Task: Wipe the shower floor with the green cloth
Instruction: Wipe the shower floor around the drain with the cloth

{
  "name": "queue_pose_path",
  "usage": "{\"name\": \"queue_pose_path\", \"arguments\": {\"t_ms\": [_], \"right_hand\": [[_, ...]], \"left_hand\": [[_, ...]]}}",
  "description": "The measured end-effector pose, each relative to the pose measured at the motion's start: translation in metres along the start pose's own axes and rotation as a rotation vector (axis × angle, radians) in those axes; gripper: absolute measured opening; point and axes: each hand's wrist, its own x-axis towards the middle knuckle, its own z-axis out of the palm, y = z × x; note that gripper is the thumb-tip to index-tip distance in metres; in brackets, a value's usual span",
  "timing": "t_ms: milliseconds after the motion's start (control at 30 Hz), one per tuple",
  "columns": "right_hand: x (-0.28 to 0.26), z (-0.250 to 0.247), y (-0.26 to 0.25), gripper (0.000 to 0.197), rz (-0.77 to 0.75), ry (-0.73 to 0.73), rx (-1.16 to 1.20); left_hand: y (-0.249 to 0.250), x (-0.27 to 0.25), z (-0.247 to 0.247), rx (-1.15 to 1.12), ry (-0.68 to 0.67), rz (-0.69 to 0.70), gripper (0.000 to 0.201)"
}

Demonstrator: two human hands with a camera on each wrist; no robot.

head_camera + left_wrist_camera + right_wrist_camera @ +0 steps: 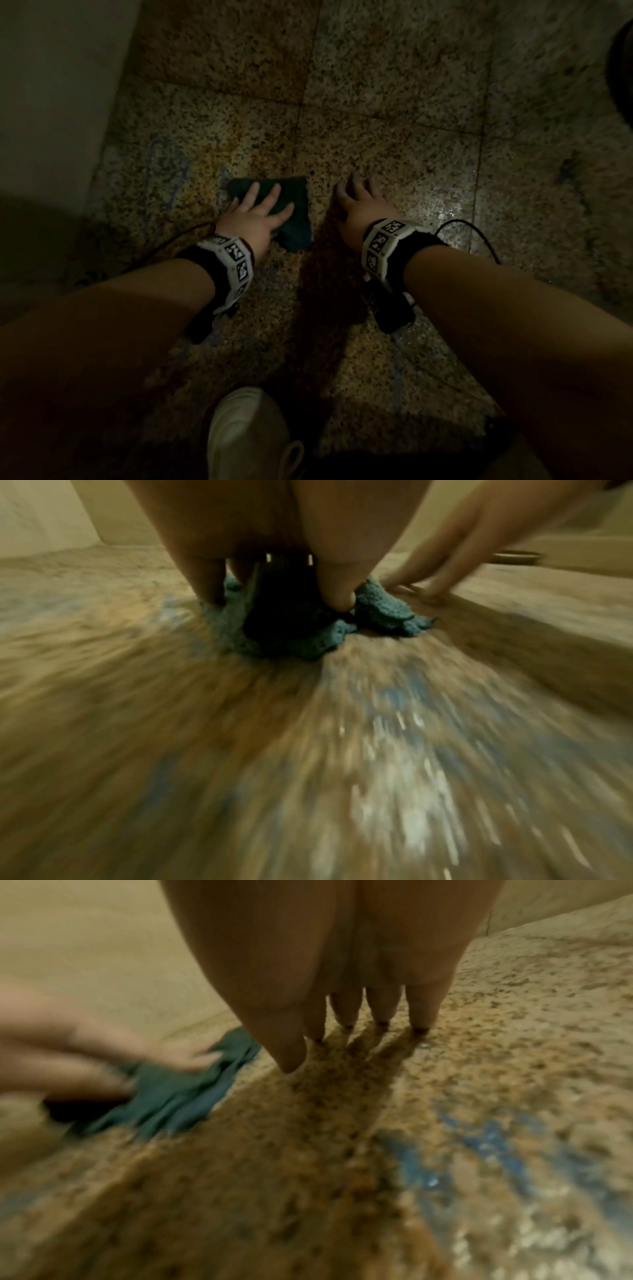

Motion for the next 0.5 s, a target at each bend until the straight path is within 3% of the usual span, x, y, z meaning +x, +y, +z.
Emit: {"name": "queue_pose_path", "arguments": {"t_ms": [267, 500], "right_hand": [[-0.003, 0.008, -0.002, 0.069, -0.008, 0.007, -0.004], [0.0, 0.011, 0.003, 0.074, -0.016, 0.0, -0.03]], "left_hand": [[-0.015, 0.001, -0.013, 0.069, -0.032, 0.021, 0.066], [-0.026, 0.026, -0.034, -0.178, 0.069, -0.046, 0.069]]}}
